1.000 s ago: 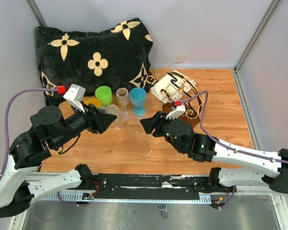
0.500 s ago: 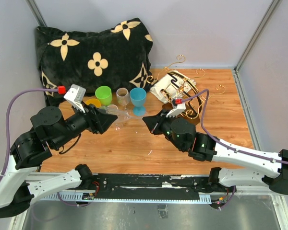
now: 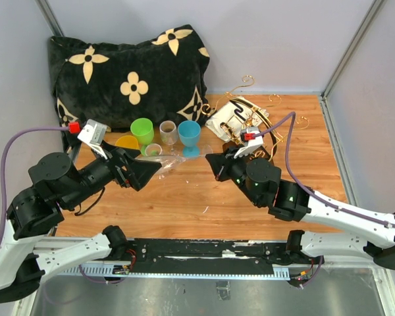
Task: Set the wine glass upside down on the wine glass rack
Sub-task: Turn the wine glass upside down at the wine rack.
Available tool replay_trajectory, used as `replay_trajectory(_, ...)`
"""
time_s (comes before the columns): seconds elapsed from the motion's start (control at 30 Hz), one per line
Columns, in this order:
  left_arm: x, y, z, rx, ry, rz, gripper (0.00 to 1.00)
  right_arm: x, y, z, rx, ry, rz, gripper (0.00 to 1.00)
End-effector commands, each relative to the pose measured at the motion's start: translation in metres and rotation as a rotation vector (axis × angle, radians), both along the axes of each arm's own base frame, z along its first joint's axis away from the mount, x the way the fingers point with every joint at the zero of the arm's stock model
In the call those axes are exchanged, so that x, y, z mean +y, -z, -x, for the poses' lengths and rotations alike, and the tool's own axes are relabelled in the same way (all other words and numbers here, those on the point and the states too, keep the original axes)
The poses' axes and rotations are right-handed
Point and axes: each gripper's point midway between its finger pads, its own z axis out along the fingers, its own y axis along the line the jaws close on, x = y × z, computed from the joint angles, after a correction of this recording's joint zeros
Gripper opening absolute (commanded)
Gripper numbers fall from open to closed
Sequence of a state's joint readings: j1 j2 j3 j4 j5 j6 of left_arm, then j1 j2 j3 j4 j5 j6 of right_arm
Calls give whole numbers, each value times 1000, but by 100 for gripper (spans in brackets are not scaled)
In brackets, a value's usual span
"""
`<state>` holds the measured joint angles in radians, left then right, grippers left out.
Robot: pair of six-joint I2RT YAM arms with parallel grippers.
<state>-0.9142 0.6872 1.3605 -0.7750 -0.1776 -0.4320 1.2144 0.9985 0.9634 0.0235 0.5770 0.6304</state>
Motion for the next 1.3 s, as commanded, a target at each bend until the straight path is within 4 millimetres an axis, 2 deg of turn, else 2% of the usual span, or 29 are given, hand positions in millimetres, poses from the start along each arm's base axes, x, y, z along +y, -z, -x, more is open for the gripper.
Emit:
replay_trajectory(0.0, -2, -15, 5, -43, 32, 28, 100, -24, -12, -12, -172, 18, 286, 1)
replay_trajectory(0.1, 2, -14, 5, -49, 21, 13, 100, -29, -10, -12, -272, -40, 476, 0)
replay_trajectory(0.2, 6, -14, 6, -62, 20, -4, 100, -34, -8, -9, -369, -98, 594, 0)
replay_trajectory(0.33, 11, -14, 6, -88, 13, -16, 100, -40, -10, -3, -521, -166, 673, 0)
replay_trajectory(0.4, 11, -12, 4, -102, 7, -35, 100, -37, -12, 8, -589, -238, 671, 1)
replay_trajectory(0.47, 9, -8, 1, -113, 8, -51, 100, -36, -13, 17, -635, -309, 689, 1)
replay_trajectory(0.6, -1, -3, -2, -173, 46, -70, 99, -42, -11, 23, -678, -366, 768, 1)
replay_trajectory(0.83, -14, -5, -6, -385, 96, -84, 96, -36, -14, 36, -779, -483, 827, 0)
replay_trajectory(1.03, -24, -15, 11, -676, 204, -82, 95, -27, -23, 50, -843, -586, 813, 1)
replay_trajectory(1.17, -38, -2, 34, -885, 370, -185, 86, -21, -31, 68, -917, -675, 768, 1)
replay_trajectory(1.27, -45, 5, 41, -978, 437, -236, 78, -17, -36, 76, -975, -711, 743, 0)
